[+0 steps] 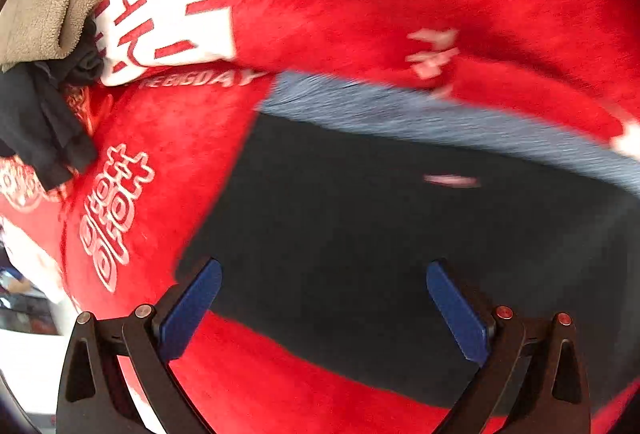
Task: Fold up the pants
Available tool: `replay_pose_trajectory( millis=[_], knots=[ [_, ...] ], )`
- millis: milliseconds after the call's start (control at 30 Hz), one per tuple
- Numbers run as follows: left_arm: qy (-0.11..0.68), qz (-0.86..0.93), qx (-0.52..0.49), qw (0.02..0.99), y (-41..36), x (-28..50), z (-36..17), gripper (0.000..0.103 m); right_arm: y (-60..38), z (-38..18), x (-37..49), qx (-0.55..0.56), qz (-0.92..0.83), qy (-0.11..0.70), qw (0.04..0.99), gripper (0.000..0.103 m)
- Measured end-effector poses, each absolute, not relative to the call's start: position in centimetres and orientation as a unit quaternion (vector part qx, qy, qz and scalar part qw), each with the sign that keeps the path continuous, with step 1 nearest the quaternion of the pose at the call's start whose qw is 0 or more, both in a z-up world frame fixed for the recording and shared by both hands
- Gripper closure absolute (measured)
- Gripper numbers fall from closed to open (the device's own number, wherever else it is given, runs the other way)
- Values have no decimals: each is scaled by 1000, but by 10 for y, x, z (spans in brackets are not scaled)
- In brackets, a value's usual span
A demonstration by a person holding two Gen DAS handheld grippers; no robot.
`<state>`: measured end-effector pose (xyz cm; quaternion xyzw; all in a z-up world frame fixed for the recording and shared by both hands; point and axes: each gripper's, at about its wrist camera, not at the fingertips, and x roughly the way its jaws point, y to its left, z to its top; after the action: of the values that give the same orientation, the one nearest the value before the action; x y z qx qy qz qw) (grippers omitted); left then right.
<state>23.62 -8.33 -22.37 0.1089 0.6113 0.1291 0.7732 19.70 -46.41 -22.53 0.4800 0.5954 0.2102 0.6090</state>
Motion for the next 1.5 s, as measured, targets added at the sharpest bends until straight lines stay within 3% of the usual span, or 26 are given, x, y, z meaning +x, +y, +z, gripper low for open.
replay_pose_trajectory(
  millis=[200, 700, 733, 767, 800, 967, 1100, 1167, 1233, 1333, 1400, 1500],
  knots=[
    [617, 63, 89, 779, -45, 229, -242, 0, -360, -274, 206, 514, 198, 596, 585, 62],
    [610, 35, 81, 788, -37, 232, -246, 0, -361, -258, 203, 528, 130, 598, 589, 63],
    [608, 32, 80, 789, -36, 232, -246, 0, -366, -259, 203, 538, 128, 590, 588, 64],
    [604, 29, 83, 792, -38, 229, -246, 0, -367, -260, 209, 549, 125, 584, 585, 73],
    [603, 28, 84, 793, -37, 229, -246, 0, -370, -257, 216, 548, 119, 577, 594, 94],
    [624, 63, 83, 774, -41, 230, -227, 0, -373, -262, 193, 496, 93, 628, 593, 95],
    [593, 18, 65, 803, -78, 212, -186, 0, -393, -233, 183, 416, 100, 660, 617, 91],
    [584, -7, 61, 809, -110, 204, -182, 0, -404, -209, 194, 360, 104, 650, 662, 80],
    [601, -28, 41, 798, -143, 198, -195, 0, -415, -188, 214, 278, 83, 635, 716, 50],
    [637, -46, 63, 767, -179, 183, -226, 0, -421, -189, 241, 190, 73, 628, 751, 50],
    [622, -31, 64, 780, -180, 166, -220, 0, -422, -205, 249, 135, 52, 654, 742, 50],
    [634, -19, 54, 771, -166, 152, -200, 0, -434, -204, 241, 149, 48, 664, 732, 50]
  ],
)
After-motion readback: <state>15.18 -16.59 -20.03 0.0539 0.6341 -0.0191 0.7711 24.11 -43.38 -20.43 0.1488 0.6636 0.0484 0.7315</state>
